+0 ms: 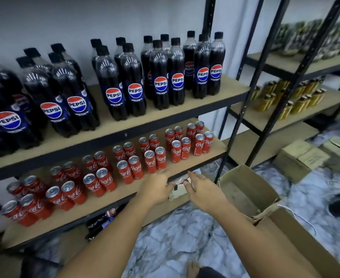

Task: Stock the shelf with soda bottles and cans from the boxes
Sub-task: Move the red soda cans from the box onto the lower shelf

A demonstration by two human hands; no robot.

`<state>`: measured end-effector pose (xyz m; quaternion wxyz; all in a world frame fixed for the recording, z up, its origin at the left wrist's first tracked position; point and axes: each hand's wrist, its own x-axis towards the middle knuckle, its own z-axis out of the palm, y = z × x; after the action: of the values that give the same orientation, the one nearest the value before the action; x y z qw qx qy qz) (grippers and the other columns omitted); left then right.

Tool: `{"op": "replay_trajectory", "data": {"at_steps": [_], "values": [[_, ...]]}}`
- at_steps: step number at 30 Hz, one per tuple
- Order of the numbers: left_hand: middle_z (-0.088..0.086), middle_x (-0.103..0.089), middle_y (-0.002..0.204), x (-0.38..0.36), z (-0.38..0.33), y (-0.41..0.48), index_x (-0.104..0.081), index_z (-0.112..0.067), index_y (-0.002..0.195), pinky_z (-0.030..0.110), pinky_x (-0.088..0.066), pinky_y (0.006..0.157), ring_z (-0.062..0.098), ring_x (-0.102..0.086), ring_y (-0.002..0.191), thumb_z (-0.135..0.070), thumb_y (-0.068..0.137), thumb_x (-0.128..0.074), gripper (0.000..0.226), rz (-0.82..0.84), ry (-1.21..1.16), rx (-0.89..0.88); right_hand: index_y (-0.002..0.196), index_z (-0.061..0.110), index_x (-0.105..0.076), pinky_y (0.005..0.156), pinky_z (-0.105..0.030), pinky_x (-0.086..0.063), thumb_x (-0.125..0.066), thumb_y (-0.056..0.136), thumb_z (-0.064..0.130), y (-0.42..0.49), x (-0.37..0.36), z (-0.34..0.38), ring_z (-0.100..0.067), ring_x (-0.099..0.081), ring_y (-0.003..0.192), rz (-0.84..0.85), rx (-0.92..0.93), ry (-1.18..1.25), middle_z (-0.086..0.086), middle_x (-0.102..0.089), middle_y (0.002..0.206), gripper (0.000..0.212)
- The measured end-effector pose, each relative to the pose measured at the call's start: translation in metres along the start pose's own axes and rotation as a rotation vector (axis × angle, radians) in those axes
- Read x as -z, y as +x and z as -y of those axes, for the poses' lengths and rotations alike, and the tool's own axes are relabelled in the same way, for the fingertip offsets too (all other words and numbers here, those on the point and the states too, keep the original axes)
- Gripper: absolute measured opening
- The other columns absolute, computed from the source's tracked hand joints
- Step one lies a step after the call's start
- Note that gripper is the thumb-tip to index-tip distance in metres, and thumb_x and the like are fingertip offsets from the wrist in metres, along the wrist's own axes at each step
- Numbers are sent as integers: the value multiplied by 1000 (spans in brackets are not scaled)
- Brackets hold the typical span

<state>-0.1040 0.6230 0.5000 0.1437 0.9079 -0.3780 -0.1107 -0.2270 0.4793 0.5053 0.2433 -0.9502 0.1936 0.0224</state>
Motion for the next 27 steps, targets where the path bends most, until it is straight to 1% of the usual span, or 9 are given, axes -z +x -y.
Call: {"op": "replay_trajectory", "data": {"at_steps": [3,6,9,13,17,21,23,25,27], "values": [[-1,-48,153,3,-10,-4,-47,-22,149,34,-45,101,23,-51,132,-42,102,-51,51,10,5,-12,158,15,-32,120,-42,-29,-34,106,46,-3,2,-10,-21,-28,151,-1,-16,-36,-5,-37,161,60],[-2,-45,155,2,-17,-1,-46,-22,150,36,-43,107,23,-48,136,-42,103,-51,51,36,-6,-14,158,18,-31,122,-47,-25,-32,105,45,-2,11,-17,-21,-26,151,-12,-42,-52,-4,-34,163,59],[-2,-47,153,-2,-19,10,-45,-23,150,39,-45,106,24,-51,132,-42,100,-54,54,24,-11,-32,155,17,-36,120,-47,-26,-32,106,43,-3,23,-15,-25,-30,149,-14,-68,-62,-7,-39,159,55],[-2,-44,155,-5,-28,18,-41,-24,152,40,-46,106,25,-50,133,-42,99,-55,58,35,-41,-59,152,15,-40,117,-46,-31,-34,106,41,-2,29,-20,-26,-34,145,-29,-76,-54,-8,-44,154,53],[0,-43,156,-12,-37,22,-43,-20,151,40,-47,102,25,-49,134,-44,100,-52,56,42,-8,-83,155,15,-35,116,-48,-33,-34,105,45,-2,32,-30,-26,-35,146,-22,-88,-26,-6,-41,157,57],[2,-40,160,-20,-45,32,-38,-19,155,37,-40,111,25,-42,142,-43,101,-52,61,52,-24,-98,153,19,-35,112,-48,-38,-32,103,49,4,35,-45,-25,-41,141,-22,-83,-12,-3,-46,153,58],[2,-37,161,-23,-47,38,-36,-18,156,36,-38,113,24,-38,144,-43,102,-52,62,61,-29,-91,155,19,-34,113,-48,-37,-33,104,48,10,36,-52,-25,-40,142,-13,-71,-7,-4,-44,155,58],[1,-37,162,-24,-50,46,-35,-19,157,37,-40,112,24,-39,144,-46,102,-51,63,60,-41,-60,157,18,-31,116,-47,-35,-34,105,47,17,37,-61,-25,-36,146,1,-56,-13,-5,-41,158,60],[-1,-37,162,-24,-51,53,-34,-23,157,38,-44,108,23,-43,141,-50,101,-50,64,58,-46,-17,157,19,-31,115,-45,-37,-35,105,46,29,40,-70,-25,-36,146,14,-37,-10,-5,-39,160,59]]}}
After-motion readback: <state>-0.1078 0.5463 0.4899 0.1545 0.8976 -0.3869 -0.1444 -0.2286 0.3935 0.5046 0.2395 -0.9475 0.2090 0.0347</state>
